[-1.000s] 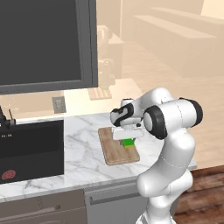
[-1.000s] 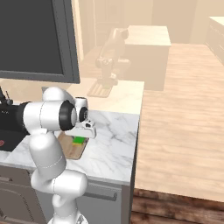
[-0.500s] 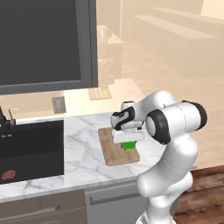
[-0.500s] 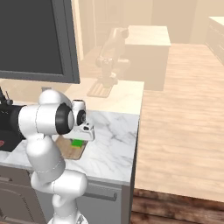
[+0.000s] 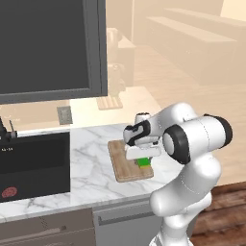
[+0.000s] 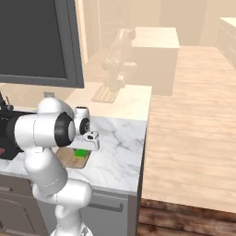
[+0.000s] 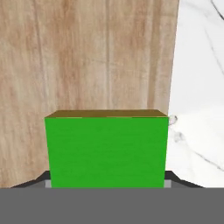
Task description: Pick up the sponge from the counter and clean the cutting board by briefly scrubbing or pressing down on the cutting board. Once finished, release the sponge.
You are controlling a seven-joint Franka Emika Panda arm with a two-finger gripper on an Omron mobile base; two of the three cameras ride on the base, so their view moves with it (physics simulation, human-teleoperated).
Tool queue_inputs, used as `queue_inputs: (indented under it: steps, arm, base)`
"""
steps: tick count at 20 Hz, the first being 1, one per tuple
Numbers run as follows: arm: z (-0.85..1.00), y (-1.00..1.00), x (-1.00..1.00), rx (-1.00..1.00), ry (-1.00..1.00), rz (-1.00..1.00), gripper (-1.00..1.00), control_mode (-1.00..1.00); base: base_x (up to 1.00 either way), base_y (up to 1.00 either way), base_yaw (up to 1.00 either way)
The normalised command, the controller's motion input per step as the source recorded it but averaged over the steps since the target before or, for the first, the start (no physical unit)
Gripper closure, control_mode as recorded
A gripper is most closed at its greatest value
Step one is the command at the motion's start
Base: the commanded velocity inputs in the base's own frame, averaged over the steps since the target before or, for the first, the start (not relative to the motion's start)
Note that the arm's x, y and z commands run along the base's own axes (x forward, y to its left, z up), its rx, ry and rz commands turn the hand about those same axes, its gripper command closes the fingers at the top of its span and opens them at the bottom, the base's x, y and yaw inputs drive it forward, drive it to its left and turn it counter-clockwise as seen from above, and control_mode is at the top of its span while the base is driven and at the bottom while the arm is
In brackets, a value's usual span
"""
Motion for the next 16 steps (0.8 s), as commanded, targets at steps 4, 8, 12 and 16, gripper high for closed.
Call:
queue_inputs:
  steps: [4, 8, 12, 16]
  arm:
    - [-0.07, -0.53, -0.36, 0.00, 0.00, 0.00, 1.00, -1.00]
    - [0.16, -0.39, -0.24, 0.00, -0.04, 0.00, 1.00, -1.00]
    - [0.01, -0.41, -0.13, 0.00, 0.00, 0.00, 1.00, -1.00]
    - [0.00, -0.51, 0.00, 0.00, 0.00, 0.00, 1.00, -1.00]
  base:
    - [0.00, 0.00, 0.00]
    - [0.00, 0.00, 0.00]
    - [0.00, 0.00, 0.00]
    - [0.00, 0.00, 0.00]
